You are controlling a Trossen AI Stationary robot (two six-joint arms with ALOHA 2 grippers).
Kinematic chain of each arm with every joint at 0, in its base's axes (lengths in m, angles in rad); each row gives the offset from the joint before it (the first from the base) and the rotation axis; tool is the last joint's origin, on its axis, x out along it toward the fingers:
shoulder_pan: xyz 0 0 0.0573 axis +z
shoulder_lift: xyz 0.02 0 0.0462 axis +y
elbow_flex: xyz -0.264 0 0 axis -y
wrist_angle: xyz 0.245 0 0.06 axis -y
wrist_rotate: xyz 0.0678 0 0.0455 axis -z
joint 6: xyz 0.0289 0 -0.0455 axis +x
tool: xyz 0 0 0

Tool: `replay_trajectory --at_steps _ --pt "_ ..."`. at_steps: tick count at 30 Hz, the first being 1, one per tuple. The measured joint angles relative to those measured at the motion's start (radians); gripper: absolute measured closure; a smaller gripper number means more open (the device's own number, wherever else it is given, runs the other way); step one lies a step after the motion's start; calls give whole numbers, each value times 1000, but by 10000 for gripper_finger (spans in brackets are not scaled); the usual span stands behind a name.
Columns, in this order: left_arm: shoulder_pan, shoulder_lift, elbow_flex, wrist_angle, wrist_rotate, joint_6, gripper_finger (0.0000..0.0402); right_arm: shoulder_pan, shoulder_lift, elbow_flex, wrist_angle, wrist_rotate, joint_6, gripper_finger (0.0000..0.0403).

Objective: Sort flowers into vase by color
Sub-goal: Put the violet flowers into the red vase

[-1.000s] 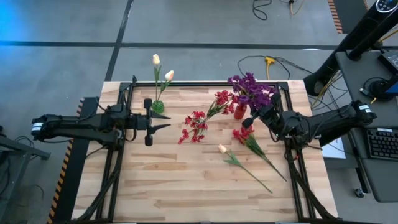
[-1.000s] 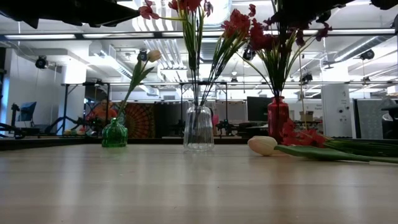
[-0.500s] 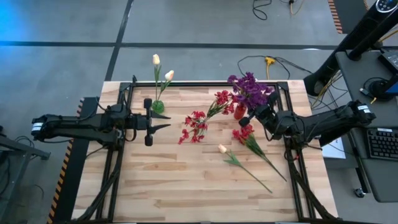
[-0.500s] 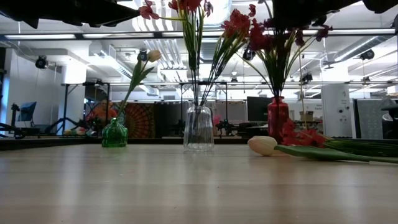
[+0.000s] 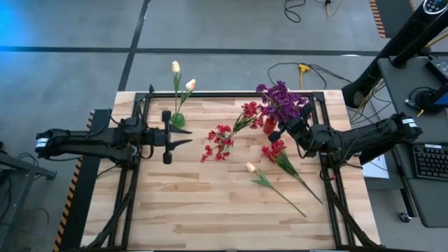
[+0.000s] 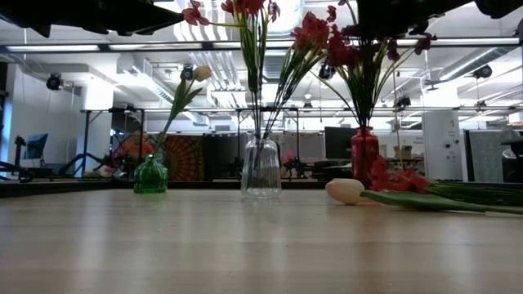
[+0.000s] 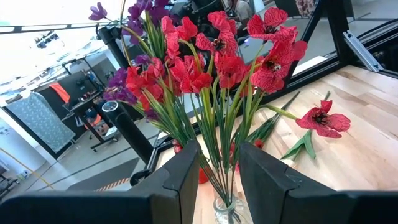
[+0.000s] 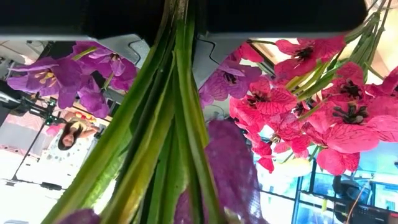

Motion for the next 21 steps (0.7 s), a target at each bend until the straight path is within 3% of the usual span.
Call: replay_trajectory --at_steps 21 --pt "0 0 0 0 0 0 306 0 35 0 -8 2 -1 374"
